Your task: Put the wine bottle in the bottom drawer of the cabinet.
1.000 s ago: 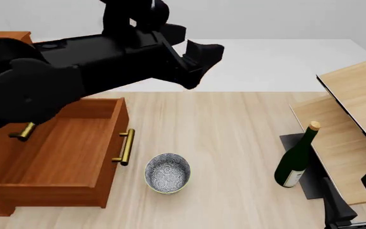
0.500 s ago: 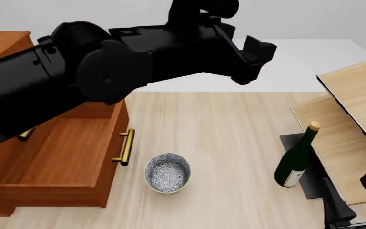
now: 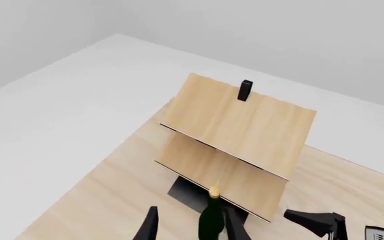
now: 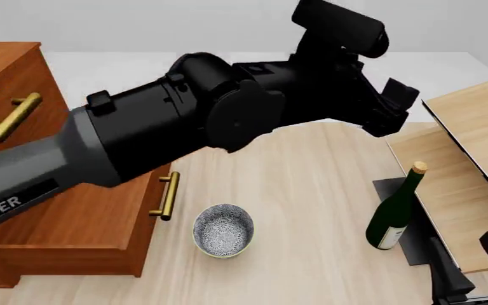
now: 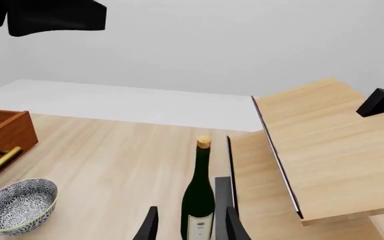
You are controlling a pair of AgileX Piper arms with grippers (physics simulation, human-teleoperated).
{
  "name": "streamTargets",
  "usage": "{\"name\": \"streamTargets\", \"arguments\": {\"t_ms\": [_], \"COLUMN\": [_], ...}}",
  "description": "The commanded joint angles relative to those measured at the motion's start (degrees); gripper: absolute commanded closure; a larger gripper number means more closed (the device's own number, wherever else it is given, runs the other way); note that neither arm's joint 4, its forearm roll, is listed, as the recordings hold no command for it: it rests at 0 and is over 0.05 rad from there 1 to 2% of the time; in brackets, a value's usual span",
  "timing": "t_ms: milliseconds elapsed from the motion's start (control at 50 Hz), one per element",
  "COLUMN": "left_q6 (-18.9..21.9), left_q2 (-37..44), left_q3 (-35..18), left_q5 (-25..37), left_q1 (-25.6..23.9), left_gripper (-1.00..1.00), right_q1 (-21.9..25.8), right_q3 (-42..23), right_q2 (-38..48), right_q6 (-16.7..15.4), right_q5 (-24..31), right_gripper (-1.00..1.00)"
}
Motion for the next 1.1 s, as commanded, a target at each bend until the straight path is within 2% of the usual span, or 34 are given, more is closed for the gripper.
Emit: {"name": "streamTargets", "arguments": {"t_ms": [20,480,660,780,1100], "left_q6": [-0.74,-1.89,-2.88,-2.09,-1.93], "left_q2": [4.33,7.79,10.47,11.99,18.15], "left_q3": [-3.01,-1.06,0.48,1.61,-2.34], "left_q5": [-0.93,-3.69,-7.88,-10.49,-12.04], "left_q1": [-1.39,-1.71,-1.26,-1.9,-1.94], "left_gripper": [-1.0,-1.0,-1.0,-1.0,-1.0], "right_q1": [0.23,0.12,0.09,0.12,0.05], "right_q3": [-0.01,0.01,0.01,0.03,0.06], "right_q2": [-0.02,0.0,-0.01,-0.01,-0.01], "right_q6": [0.17,0.3,0.38,0.53,0.76], "right_q5": [0.07,0.14,0.16,0.28,0.55], "right_gripper": [-1.0,-1.0,-1.0,-1.0,-1.0]}}
